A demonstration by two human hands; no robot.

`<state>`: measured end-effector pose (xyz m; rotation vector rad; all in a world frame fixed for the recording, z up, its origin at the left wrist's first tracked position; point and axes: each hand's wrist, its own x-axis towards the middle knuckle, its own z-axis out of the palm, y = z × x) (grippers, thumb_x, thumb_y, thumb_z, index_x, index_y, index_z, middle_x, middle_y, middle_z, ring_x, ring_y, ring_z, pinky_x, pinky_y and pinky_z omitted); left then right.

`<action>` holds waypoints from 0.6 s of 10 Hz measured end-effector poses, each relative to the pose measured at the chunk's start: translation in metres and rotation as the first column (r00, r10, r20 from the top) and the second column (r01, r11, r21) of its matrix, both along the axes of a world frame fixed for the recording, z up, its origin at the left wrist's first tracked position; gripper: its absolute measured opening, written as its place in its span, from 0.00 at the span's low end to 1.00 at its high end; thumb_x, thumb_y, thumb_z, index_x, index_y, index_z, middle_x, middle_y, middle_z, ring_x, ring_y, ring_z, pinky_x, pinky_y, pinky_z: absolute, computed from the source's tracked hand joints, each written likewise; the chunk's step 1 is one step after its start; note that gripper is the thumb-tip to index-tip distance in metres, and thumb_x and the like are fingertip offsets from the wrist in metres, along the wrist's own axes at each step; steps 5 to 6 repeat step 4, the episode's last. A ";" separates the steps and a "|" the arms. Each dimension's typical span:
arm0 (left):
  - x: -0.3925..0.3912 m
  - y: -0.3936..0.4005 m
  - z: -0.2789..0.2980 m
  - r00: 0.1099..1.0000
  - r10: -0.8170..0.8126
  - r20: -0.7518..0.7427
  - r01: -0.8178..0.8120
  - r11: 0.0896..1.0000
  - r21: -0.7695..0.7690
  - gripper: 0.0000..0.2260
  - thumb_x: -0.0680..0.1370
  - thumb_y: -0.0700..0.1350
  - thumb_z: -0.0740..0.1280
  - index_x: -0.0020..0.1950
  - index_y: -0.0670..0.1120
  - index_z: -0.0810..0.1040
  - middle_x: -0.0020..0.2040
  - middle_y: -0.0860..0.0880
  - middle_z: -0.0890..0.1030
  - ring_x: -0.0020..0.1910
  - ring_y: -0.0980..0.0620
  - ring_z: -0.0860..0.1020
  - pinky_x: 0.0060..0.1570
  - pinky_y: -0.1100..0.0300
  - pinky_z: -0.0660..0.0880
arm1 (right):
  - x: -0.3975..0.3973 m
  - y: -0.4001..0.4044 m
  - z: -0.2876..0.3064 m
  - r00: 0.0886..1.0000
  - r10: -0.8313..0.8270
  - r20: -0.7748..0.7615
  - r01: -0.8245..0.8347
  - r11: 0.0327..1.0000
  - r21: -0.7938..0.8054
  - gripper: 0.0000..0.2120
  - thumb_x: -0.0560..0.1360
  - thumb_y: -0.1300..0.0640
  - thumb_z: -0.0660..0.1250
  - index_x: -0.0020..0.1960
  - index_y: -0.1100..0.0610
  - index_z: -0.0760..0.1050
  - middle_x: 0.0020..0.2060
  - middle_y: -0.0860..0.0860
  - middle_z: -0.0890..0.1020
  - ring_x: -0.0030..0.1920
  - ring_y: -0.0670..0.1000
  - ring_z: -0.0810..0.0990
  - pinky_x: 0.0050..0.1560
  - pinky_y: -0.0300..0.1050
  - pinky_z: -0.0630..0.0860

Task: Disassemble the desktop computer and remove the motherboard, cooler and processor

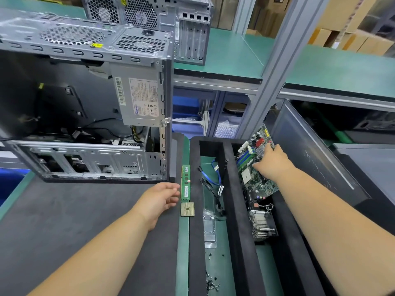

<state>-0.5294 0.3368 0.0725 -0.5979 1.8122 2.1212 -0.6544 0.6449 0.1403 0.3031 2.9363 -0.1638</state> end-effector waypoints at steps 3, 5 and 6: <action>0.015 -0.036 -0.018 0.987 0.125 -0.102 -0.152 0.934 -0.324 0.09 0.76 0.38 0.63 0.50 0.51 0.79 0.42 0.49 0.81 0.39 0.52 0.77 0.40 0.61 0.74 | 0.031 -0.014 -0.012 0.992 0.128 -0.005 -0.127 0.987 0.097 0.42 0.77 0.47 0.64 0.79 0.62 0.44 0.79 0.59 0.47 0.78 0.60 0.45 0.77 0.52 0.48; 0.023 -0.047 -0.024 0.984 0.149 -0.099 -0.179 0.801 -0.572 0.10 0.74 0.40 0.62 0.46 0.54 0.77 0.38 0.53 0.79 0.34 0.51 0.75 0.35 0.61 0.71 | 0.040 -0.025 -0.015 0.984 0.176 0.007 -0.176 0.984 0.004 0.42 0.77 0.47 0.65 0.79 0.61 0.44 0.79 0.58 0.47 0.79 0.58 0.47 0.77 0.50 0.49; 0.023 -0.047 -0.024 0.984 0.149 -0.099 -0.179 0.801 -0.572 0.10 0.74 0.40 0.62 0.46 0.54 0.77 0.38 0.53 0.79 0.34 0.51 0.75 0.35 0.61 0.71 | 0.040 -0.025 -0.015 0.984 0.176 0.007 -0.176 0.984 0.004 0.42 0.77 0.47 0.65 0.79 0.61 0.44 0.79 0.58 0.47 0.79 0.58 0.47 0.77 0.50 0.49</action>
